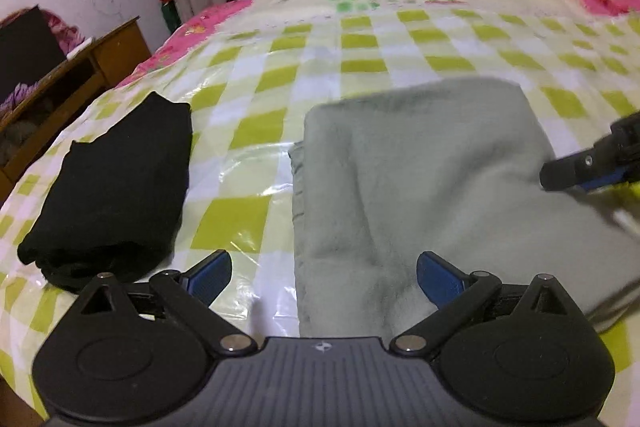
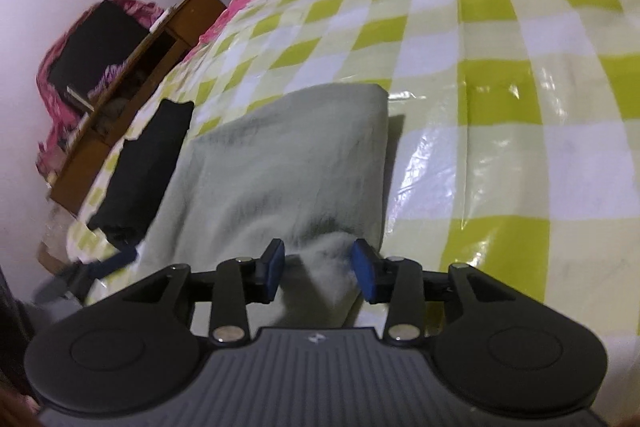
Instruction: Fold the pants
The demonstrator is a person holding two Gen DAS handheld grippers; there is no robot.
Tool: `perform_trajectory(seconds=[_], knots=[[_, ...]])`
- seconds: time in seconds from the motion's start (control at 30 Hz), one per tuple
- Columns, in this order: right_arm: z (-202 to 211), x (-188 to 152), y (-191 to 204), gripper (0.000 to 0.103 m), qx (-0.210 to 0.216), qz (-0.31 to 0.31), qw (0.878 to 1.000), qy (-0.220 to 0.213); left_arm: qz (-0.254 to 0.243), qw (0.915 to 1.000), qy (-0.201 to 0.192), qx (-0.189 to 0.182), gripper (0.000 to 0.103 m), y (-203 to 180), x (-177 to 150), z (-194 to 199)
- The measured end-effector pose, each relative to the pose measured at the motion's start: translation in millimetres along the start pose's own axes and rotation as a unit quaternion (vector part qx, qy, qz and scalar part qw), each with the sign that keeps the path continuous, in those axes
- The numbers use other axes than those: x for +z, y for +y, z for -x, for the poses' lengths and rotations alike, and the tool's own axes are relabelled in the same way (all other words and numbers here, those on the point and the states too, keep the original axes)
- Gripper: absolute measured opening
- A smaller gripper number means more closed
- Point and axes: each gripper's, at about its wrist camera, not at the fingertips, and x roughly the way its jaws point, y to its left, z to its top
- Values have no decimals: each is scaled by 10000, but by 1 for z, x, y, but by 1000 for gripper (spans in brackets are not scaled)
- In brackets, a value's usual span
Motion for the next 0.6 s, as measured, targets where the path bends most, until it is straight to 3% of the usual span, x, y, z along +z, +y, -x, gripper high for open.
perform_trajectory(seconds=[0.1,0.2,0.43,0.6], knots=[[11,4,-2,43,135,12,9998,-153,-118,9996,-195,-149,103,-4,3,6],[2,7,-6,43,-32,37,10000,17,-297,9995,-9,-111,103,-9,1,-11],[-10,6,-14,45,176,-47,9998,45,191,9986,90,-494,103,8,6,-29],[-5,8,-10,45,467,-129,9988,69,-147,9982,-78,-582,103,6,1,-24]])
